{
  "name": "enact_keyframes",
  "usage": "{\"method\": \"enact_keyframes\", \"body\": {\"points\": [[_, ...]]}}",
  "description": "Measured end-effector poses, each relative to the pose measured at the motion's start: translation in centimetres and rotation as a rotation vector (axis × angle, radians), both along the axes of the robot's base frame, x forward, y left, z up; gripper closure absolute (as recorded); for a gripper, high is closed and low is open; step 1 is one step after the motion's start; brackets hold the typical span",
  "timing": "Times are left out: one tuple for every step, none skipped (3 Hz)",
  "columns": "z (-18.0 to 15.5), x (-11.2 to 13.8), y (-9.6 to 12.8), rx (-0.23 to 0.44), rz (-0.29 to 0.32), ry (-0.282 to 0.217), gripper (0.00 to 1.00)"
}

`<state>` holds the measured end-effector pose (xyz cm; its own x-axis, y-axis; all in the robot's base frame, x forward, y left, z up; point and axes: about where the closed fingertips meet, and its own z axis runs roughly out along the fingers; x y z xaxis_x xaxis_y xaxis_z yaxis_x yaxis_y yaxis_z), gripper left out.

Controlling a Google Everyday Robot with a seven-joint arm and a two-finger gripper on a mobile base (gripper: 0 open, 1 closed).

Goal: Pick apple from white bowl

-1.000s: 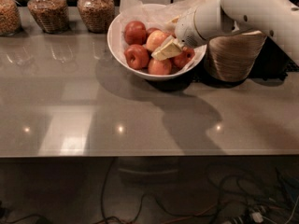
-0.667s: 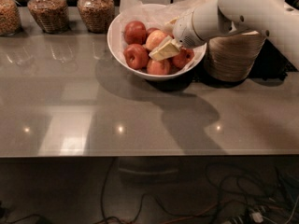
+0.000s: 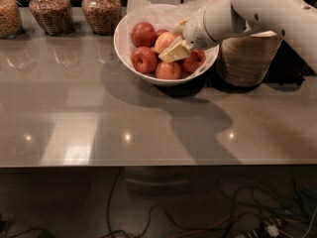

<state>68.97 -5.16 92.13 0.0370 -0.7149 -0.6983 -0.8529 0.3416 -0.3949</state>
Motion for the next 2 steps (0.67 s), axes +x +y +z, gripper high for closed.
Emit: {"method": "enact_keyframes", "body": {"points": [[0.3, -0.5, -0.1, 0.012, 0.014, -0.002, 1.0], [1.5, -1.1, -0.3, 0.031, 0.033, -0.031, 1.0]]}}
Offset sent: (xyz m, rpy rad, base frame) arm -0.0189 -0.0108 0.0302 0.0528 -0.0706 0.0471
